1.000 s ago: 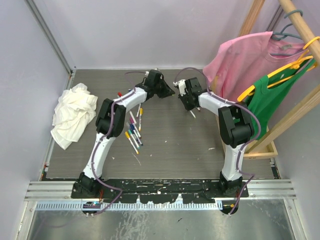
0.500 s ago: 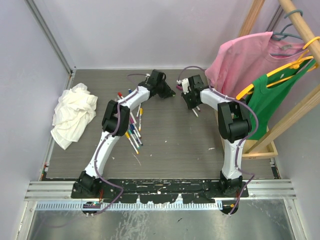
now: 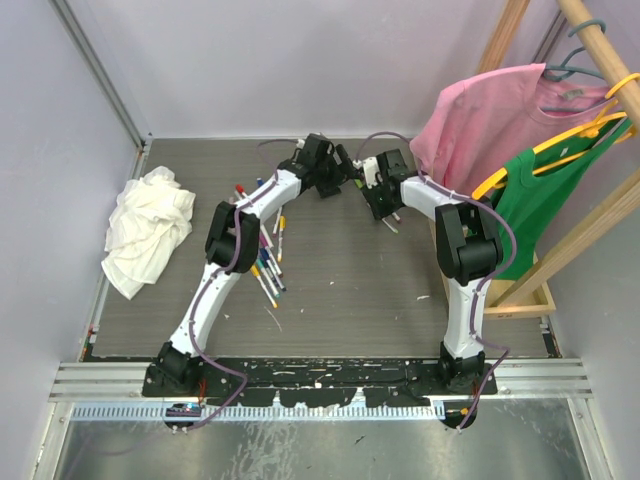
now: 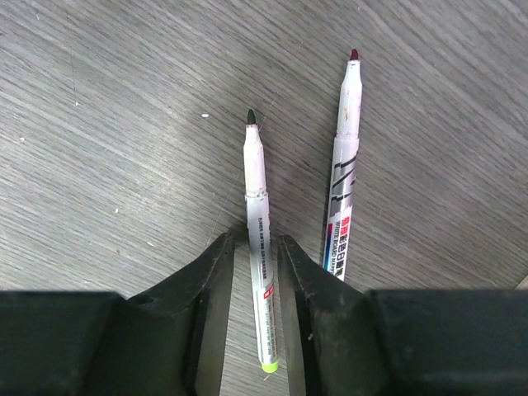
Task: Open the pen caps
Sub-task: Place the pen cap at the center of the board, then place the pen at the center of the board.
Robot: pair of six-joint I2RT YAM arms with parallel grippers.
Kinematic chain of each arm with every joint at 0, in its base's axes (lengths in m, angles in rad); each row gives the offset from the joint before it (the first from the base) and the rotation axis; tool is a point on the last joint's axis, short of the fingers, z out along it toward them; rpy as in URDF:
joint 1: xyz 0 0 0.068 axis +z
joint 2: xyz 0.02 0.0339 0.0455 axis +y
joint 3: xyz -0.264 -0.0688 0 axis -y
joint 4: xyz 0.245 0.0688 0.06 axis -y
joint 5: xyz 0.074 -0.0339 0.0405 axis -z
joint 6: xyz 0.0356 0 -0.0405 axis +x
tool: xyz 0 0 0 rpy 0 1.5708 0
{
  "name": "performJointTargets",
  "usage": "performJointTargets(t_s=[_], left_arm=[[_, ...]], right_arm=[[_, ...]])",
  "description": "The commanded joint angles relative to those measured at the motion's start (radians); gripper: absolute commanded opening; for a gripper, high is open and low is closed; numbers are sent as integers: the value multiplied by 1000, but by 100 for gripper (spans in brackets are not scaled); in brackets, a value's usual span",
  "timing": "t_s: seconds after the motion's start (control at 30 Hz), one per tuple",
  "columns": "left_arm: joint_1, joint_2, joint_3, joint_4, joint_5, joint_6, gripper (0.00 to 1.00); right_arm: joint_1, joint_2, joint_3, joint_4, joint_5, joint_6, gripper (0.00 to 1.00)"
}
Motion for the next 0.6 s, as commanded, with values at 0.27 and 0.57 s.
performJointTargets(t_s=[0.27, 0.57], left_arm=[[3, 12, 19, -74, -15, 75, 98], [26, 54, 15, -94, -13, 79, 98]], right_arm=[[-16, -3, 33, -20, -32, 9, 42], [-19, -18, 33, -21, -43, 15, 44]])
